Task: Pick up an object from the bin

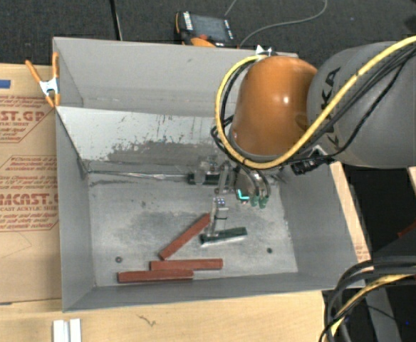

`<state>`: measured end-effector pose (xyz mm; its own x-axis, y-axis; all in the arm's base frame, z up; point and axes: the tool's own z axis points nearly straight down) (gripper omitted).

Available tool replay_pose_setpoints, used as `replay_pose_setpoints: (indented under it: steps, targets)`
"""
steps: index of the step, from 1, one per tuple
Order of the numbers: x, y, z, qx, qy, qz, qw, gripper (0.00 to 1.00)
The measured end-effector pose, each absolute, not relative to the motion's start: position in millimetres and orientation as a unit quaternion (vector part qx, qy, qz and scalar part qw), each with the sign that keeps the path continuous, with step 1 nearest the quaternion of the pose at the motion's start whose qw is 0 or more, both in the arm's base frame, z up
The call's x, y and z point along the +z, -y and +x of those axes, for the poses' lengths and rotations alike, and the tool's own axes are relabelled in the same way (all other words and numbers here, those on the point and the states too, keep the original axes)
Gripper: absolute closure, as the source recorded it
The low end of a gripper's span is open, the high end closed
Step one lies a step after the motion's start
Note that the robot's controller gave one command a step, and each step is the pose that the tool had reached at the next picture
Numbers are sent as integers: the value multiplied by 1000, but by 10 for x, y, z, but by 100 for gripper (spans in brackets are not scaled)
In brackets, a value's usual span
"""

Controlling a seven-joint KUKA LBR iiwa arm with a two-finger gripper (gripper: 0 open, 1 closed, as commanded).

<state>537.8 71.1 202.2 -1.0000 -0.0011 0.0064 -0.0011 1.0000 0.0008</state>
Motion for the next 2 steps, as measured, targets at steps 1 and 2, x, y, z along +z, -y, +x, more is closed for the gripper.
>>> replay_pose_setpoints:
  steps: [1,2]
  targets:
    - [689,-253,5485,1,999,49,3,0]
    - [733,-270,5504,0,999,49,0,100]
